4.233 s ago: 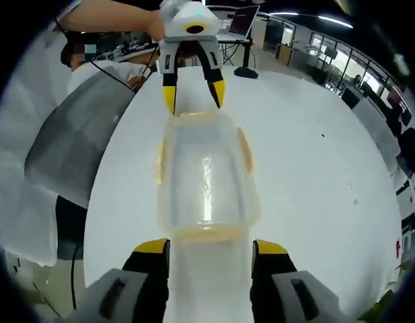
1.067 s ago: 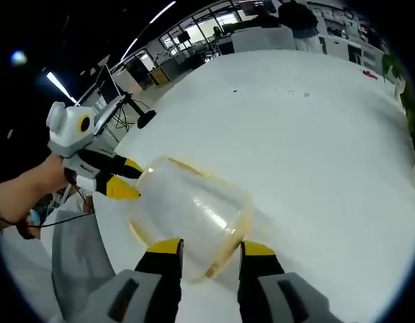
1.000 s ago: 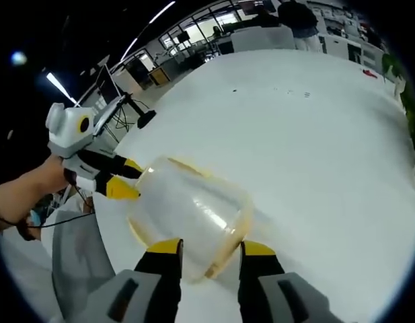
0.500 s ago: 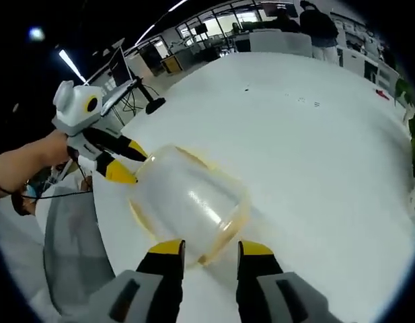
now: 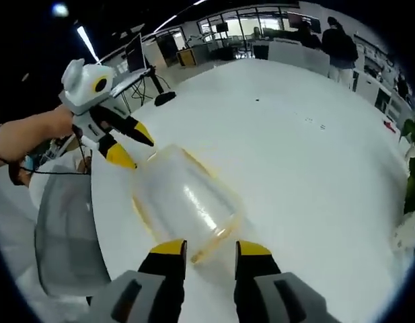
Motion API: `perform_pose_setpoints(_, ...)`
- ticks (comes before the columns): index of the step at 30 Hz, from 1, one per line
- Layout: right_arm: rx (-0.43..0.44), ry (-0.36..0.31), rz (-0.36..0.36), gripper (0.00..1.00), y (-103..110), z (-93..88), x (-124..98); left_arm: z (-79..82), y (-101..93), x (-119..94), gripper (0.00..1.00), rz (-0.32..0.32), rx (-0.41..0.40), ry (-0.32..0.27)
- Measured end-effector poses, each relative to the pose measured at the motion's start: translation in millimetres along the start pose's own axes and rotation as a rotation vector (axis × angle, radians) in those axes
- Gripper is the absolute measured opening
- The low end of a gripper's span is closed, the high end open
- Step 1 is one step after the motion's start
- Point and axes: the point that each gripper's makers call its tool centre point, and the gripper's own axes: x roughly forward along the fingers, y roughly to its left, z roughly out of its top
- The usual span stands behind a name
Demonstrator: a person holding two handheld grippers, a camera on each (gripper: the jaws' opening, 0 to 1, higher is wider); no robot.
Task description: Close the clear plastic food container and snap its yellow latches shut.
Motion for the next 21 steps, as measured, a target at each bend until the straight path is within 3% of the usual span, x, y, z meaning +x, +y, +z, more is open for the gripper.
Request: perform_pose_setpoints(21, -0.28, 0.088, 0.027, 0.25, 9.0, 5.9, 6.7, 0.3, -6.7, 0.4, 0.34, -0.066, 0.21, 0.071)
